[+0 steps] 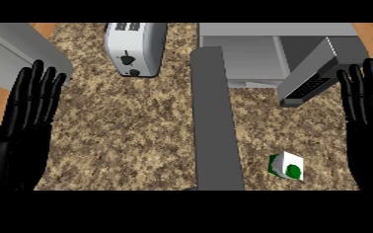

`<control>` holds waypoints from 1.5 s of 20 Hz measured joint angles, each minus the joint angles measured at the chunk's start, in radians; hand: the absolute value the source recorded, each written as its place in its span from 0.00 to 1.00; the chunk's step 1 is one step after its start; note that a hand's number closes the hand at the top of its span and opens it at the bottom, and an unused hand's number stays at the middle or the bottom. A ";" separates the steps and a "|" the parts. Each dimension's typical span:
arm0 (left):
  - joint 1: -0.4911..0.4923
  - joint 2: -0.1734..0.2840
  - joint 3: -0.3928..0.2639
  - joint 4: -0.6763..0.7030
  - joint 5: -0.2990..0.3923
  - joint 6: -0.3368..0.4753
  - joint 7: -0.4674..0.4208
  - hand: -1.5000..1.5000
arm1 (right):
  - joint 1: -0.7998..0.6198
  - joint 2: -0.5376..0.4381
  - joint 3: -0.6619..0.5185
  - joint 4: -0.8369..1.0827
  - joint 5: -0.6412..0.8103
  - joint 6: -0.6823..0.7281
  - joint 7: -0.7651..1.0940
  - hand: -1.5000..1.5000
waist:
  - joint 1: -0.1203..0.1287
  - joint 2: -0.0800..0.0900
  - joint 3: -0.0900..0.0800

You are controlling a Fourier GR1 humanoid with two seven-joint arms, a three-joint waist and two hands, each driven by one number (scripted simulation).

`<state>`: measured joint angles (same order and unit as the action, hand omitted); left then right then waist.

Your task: Pick up the milk, place it into the microwave and close the microwave

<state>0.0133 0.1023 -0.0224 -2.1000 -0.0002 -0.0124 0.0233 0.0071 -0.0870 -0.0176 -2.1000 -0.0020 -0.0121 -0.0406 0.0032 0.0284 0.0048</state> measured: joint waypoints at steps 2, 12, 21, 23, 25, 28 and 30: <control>-0.024 0.002 0.013 0.020 0.002 0.001 0.011 0.00 | 0.031 0.019 0.032 -0.024 0.023 -0.006 -0.002 0.00 | -0.003 -0.011 -0.002; -0.002 -0.018 0.099 0.063 0.087 0.007 0.017 0.00 | 0.265 0.073 0.372 -0.218 0.234 -0.067 0.073 0.00 | -0.006 -0.029 -0.005; 0.157 0.015 0.197 -0.017 0.215 -0.091 -0.006 0.00 | 0.464 0.045 0.488 -0.266 0.300 -0.136 0.015 0.00 | -0.005 -0.032 -0.005; 0.204 0.013 0.215 -0.029 0.234 -0.119 -0.034 0.00 | 0.510 0.028 0.489 -0.265 0.308 -0.153 -0.009 0.00 | -0.006 -0.032 -0.005; 0.236 0.010 0.220 -0.063 0.248 -0.134 -0.028 0.00 | 0.528 0.019 0.473 -0.254 0.303 -0.167 -0.025 0.00 | -0.005 -0.032 -0.005; 0.272 0.009 0.239 -0.089 0.276 -0.160 -0.021 0.00 | 0.535 0.010 0.446 -0.218 0.285 -0.178 -0.050 0.00 | -0.004 -0.031 -0.005; 0.294 0.006 0.253 -0.098 0.294 -0.181 -0.028 0.00 | 0.536 0.001 0.425 -0.198 0.272 -0.180 -0.058 0.00 | -0.003 -0.031 -0.005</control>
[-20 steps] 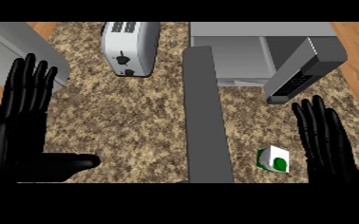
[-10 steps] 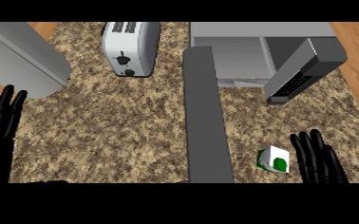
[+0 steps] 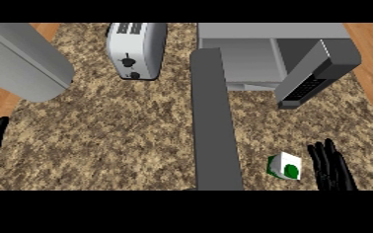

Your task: Pick up the milk, place it into the microwave and close the microwave

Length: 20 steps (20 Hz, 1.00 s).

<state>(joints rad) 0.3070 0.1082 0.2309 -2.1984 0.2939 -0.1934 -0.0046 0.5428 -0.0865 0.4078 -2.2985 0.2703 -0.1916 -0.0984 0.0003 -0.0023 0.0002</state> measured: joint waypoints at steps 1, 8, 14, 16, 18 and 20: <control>0.013 -0.007 0.000 -0.001 -0.002 -0.013 -0.013 0.00 | -0.012 0.004 0.000 0.016 0.006 -0.006 0.002 0.00 | 0.000 0.000 0.000; 0.062 0.000 0.065 -0.044 0.058 -0.059 0.005 0.00 | -0.023 -0.007 -0.101 0.158 -0.096 -0.005 -0.101 0.00 | 0.002 0.000 0.000; 0.066 0.004 0.108 -0.053 0.091 -0.085 0.030 0.00 | -0.050 0.000 -0.183 0.306 -0.152 -0.013 -0.191 0.00 | 0.001 0.001 0.000; 0.076 -0.001 0.119 -0.052 0.096 -0.103 0.021 0.00 | -0.052 0.001 -0.215 0.363 -0.173 -0.011 -0.237 0.00 | 0.002 0.001 0.000; 0.086 -0.008 0.127 -0.066 0.107 -0.109 0.034 0.00 | -0.069 0.005 -0.241 0.417 -0.184 -0.014 -0.261 0.00 | 0.002 0.001 0.000; 0.080 0.003 0.155 -0.046 0.126 -0.127 0.028 0.00 | -0.077 0.002 -0.275 0.484 -0.205 -0.005 -0.306 0.00 | 0.002 0.001 0.000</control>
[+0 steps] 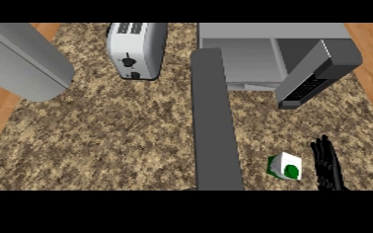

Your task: Pick up the milk, place it into the microwave and close the microwave

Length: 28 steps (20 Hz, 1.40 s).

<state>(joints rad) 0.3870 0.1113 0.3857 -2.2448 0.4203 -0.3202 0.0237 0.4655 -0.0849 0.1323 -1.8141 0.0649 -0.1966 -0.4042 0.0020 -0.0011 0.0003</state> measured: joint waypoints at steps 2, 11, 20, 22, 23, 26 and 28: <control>-0.003 -0.021 -0.011 -0.006 -0.028 -0.001 -0.008 0.00 | -0.001 -0.012 -0.037 0.041 -0.028 0.019 -0.034 0.00 | -0.001 0.000 0.000; 0.021 -0.040 0.041 -0.024 0.020 -0.057 0.011 0.00 | -0.065 -0.016 -0.118 0.309 -0.074 0.088 -0.213 0.00 | 0.001 0.000 0.000; 0.006 -0.062 0.078 -0.030 0.027 -0.092 0.032 0.00 | -0.199 -0.021 -0.182 0.579 -0.061 0.106 -0.351 0.00 | 0.002 0.000 0.000; 0.030 -0.077 0.086 -0.048 0.032 -0.109 0.029 0.00 | -0.239 -0.033 -0.210 0.662 -0.064 0.113 -0.392 0.00 | 0.004 0.000 0.000; 0.019 -0.072 0.087 -0.050 0.037 -0.103 0.046 0.00 | -0.267 -0.032 -0.219 0.699 -0.061 0.107 -0.407 0.00 | 0.003 0.001 0.000; 0.020 -0.083 0.094 -0.051 0.042 -0.117 0.054 0.00 | -0.329 -0.040 -0.240 0.776 -0.054 0.097 -0.425 0.00 | 0.004 0.001 0.000; 0.031 -0.090 0.111 -0.032 0.046 -0.150 0.032 0.00 | -0.351 -0.040 -0.249 0.834 -0.050 0.100 -0.461 0.00 | 0.004 0.001 0.000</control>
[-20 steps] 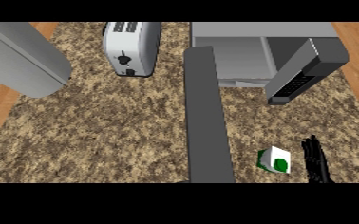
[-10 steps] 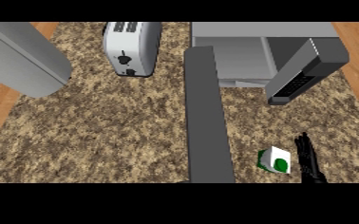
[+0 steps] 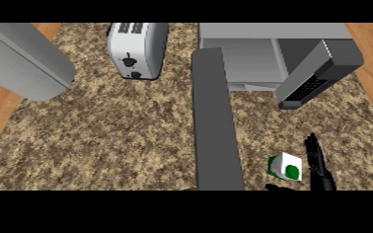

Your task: Pick up the milk, place it into the microwave and close the microwave

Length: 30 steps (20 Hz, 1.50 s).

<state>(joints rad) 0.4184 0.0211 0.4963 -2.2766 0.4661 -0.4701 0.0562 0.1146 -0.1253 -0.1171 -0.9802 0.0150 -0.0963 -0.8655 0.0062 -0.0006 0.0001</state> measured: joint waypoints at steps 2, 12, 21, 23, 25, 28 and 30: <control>-0.010 0.013 0.022 -0.007 0.026 0.007 0.020 0.00 | -0.038 0.003 -0.007 0.080 0.012 -0.003 -0.049 1.00 | 0.001 0.000 0.000; -0.012 -0.008 0.028 -0.004 0.018 -0.018 0.024 0.00 | -0.164 -0.011 -0.025 0.273 0.049 0.004 -0.185 1.00 | 0.002 -0.001 -0.002; -0.034 0.007 0.057 0.008 0.037 -0.024 0.039 0.00 | -0.266 -0.018 -0.016 0.305 0.048 0.042 -0.189 1.00 | 0.003 0.001 0.000; -0.032 -0.003 0.039 -0.004 0.029 -0.020 0.042 0.00 | -0.337 -0.033 -0.026 0.355 0.047 0.052 -0.182 1.00 | 0.007 0.002 0.001; -0.039 0.003 0.049 0.013 0.040 -0.025 0.041 0.00 | -0.377 -0.046 -0.027 0.388 0.045 0.080 -0.180 1.00 | 0.008 0.002 0.001; -0.033 0.003 0.057 0.010 0.051 -0.032 0.046 0.00 | -0.417 -0.037 -0.017 0.414 0.042 0.116 -0.178 1.00 | 0.008 0.002 0.001; -0.029 -0.003 0.060 0.014 0.049 -0.039 0.041 0.00 | -0.421 -0.028 -0.003 0.378 0.033 0.150 -0.159 1.00 | 0.004 0.001 0.000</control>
<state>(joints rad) 0.3894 0.0178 0.5560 -2.2628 0.5155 -0.5090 0.0976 -0.3066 -0.1538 -0.1204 -0.6021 0.0483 0.0537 -1.0244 0.0101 0.0000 0.0005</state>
